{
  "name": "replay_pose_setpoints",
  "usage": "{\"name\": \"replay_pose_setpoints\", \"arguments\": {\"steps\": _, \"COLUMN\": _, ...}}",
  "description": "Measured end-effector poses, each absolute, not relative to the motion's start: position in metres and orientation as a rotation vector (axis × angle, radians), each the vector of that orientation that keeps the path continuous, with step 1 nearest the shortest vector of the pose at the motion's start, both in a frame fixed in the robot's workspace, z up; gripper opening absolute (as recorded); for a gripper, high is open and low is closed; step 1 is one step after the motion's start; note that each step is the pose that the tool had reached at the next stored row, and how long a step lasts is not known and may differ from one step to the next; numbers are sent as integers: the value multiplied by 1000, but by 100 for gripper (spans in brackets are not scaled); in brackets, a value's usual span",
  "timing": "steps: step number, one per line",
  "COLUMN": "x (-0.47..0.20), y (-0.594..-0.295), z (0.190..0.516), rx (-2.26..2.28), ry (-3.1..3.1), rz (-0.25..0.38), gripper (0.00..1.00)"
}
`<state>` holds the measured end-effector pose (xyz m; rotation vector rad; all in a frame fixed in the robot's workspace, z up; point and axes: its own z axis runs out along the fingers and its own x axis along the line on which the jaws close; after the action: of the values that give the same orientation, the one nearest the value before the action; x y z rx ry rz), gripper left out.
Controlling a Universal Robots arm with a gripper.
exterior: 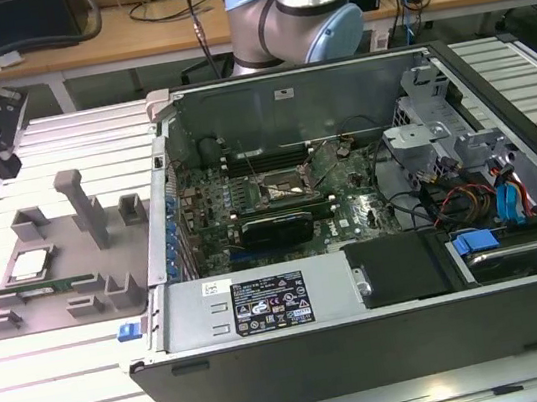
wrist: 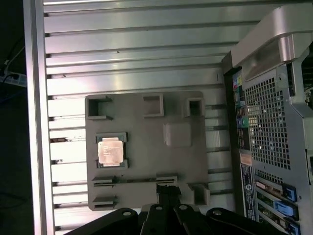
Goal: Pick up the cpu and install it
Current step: 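Reach for the cpu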
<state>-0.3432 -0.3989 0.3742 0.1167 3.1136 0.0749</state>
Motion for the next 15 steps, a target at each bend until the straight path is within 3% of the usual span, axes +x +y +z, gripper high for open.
{"name": "replay_pose_setpoints", "arguments": {"steps": 15, "x": -365, "y": -398, "z": 339, "rx": 117, "ry": 3114, "rz": 75, "gripper": 11}}
